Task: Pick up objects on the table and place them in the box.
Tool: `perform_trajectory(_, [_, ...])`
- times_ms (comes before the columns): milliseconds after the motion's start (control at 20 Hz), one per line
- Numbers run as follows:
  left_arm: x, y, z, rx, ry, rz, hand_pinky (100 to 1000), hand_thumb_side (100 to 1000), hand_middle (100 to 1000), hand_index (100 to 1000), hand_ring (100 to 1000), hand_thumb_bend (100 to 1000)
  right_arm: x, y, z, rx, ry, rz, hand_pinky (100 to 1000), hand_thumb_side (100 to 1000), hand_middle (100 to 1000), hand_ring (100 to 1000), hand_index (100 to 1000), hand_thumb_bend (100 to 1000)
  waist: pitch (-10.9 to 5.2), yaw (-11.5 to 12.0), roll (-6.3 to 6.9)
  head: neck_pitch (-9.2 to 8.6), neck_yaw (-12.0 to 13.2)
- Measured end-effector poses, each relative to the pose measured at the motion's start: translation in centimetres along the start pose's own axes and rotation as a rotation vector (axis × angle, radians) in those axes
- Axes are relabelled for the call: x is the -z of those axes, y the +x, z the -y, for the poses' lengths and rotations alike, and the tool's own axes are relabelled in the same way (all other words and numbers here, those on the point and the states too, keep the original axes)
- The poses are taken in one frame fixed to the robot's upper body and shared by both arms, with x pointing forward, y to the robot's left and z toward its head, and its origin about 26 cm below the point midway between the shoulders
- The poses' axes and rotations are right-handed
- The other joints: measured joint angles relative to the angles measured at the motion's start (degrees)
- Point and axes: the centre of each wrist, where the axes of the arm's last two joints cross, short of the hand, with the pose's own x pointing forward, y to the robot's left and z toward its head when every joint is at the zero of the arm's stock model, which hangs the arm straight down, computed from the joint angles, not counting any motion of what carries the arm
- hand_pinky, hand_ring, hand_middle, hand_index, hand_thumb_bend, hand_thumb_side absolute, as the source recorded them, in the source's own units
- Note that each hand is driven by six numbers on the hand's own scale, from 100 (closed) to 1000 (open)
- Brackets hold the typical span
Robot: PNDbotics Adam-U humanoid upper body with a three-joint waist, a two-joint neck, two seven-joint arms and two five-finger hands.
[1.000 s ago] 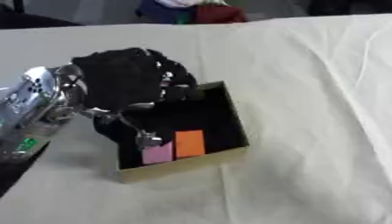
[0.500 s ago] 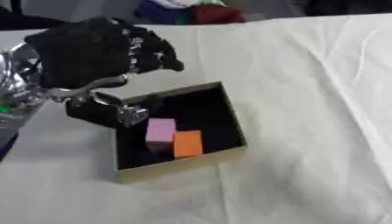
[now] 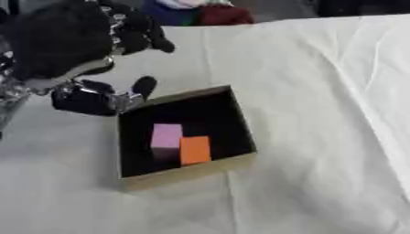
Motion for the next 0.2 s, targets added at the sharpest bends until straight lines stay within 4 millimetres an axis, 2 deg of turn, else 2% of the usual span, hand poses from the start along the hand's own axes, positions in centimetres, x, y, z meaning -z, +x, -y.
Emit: perform_trajectory(200, [-0.76,-0.95,-0.59,-0.098,0.123,-0.057,560,449,674,816,653,100,0.00,-0.02,0.09,-0.001,-0.013,-0.001,899,907,623,739,778,100,-0.01,0.21,0.03,0.00,-0.21])
